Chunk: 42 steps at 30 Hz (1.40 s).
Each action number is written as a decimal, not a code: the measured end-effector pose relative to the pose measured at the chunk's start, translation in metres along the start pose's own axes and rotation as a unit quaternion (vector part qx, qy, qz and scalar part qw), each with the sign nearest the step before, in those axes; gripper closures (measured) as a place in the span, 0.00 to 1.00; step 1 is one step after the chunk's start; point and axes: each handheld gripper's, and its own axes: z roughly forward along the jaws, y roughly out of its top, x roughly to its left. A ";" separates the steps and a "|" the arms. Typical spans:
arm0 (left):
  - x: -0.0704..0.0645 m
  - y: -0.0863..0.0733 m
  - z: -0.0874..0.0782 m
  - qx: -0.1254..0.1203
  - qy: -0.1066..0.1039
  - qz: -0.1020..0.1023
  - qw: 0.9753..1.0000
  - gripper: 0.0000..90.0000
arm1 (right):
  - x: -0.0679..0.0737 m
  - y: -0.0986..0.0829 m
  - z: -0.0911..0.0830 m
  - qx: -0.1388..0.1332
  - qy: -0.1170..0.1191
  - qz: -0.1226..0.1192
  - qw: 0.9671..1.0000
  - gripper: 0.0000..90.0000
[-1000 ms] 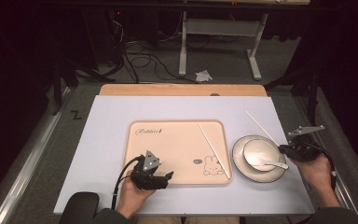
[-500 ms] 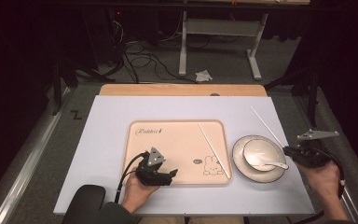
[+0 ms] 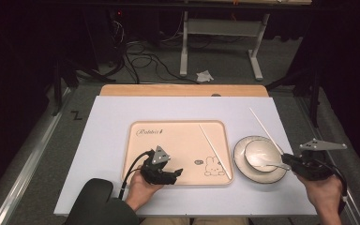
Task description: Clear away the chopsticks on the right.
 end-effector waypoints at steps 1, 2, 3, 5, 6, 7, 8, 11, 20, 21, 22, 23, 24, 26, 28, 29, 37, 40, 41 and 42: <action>0.000 0.000 0.000 0.000 0.000 0.000 1.000 0.34 | 0.000 0.000 0.000 0.000 0.000 0.000 1.000 0.96; -0.001 0.001 0.002 0.002 -0.001 0.002 1.000 0.33 | 0.008 -0.002 -0.001 -0.001 -0.003 -0.004 1.000 0.96; -0.001 0.001 0.002 0.002 -0.001 0.002 1.000 0.34 | 0.008 -0.002 -0.001 -0.001 -0.003 -0.004 1.000 0.96; -0.003 0.002 0.004 0.007 -0.002 0.007 1.000 0.34 | 0.018 -0.004 -0.004 -0.003 0.002 -0.001 1.000 0.96; -0.003 0.002 0.005 0.008 -0.003 0.008 1.000 0.34 | 0.021 -0.004 -0.004 -0.004 0.004 -0.001 1.000 0.96; -0.003 0.002 0.005 0.008 -0.003 0.008 1.000 0.34 | 0.023 -0.004 -0.004 -0.006 0.007 0.000 1.000 0.96; -0.005 0.003 0.006 0.010 -0.004 0.011 1.000 0.34 | 0.027 -0.005 -0.003 -0.011 0.010 0.002 1.000 0.96; -0.006 0.002 0.006 0.011 -0.004 0.013 1.000 0.34 | 0.037 -0.004 0.000 -0.014 0.022 -0.002 1.000 0.96; -0.006 0.002 0.000 0.007 0.005 0.017 1.000 0.34 | 0.066 0.008 0.019 -0.010 0.054 -0.019 0.998 0.96; -0.007 0.002 0.000 0.008 0.005 0.018 1.000 0.34 | 0.068 0.009 0.020 -0.009 0.057 -0.020 0.998 0.96; -0.007 0.002 -0.001 0.007 0.007 0.020 1.000 0.34 | 0.073 0.011 0.023 -0.007 0.060 -0.022 0.998 0.96; -0.008 0.002 -0.001 0.008 0.007 0.023 1.000 0.34 | 0.076 0.013 0.025 -0.006 0.062 -0.025 0.998 0.96; -0.009 0.001 -0.002 0.008 0.008 0.024 1.000 0.34 | 0.079 0.014 0.028 -0.003 0.064 -0.031 0.997 0.96; -0.010 0.001 -0.003 0.009 0.010 0.027 1.000 0.34 | 0.086 0.017 0.034 0.004 0.057 -0.040 0.998 0.96; -0.010 0.000 -0.005 0.007 0.013 0.029 0.999 0.34 | 0.092 0.018 0.040 0.012 0.062 -0.045 0.997 0.96; -0.010 0.000 -0.005 0.008 0.016 0.029 0.999 0.34 | 0.094 0.019 0.042 0.013 0.063 -0.048 0.997 0.96; -0.009 -0.004 -0.011 0.007 0.022 0.023 0.999 0.34 | 0.110 0.023 0.066 0.036 0.069 -0.053 0.996 0.95; -0.009 -0.007 -0.016 0.007 0.030 0.021 0.999 0.34 | 0.112 0.025 0.072 0.039 0.073 -0.053 0.995 0.95; -0.009 -0.008 -0.018 0.005 0.032 0.019 0.999 0.34 | 0.113 0.027 0.074 0.043 0.074 -0.054 0.995 0.95; -0.009 -0.009 -0.020 0.003 0.034 0.017 0.999 0.34 | 0.114 0.028 0.077 0.044 0.077 -0.055 0.995 0.95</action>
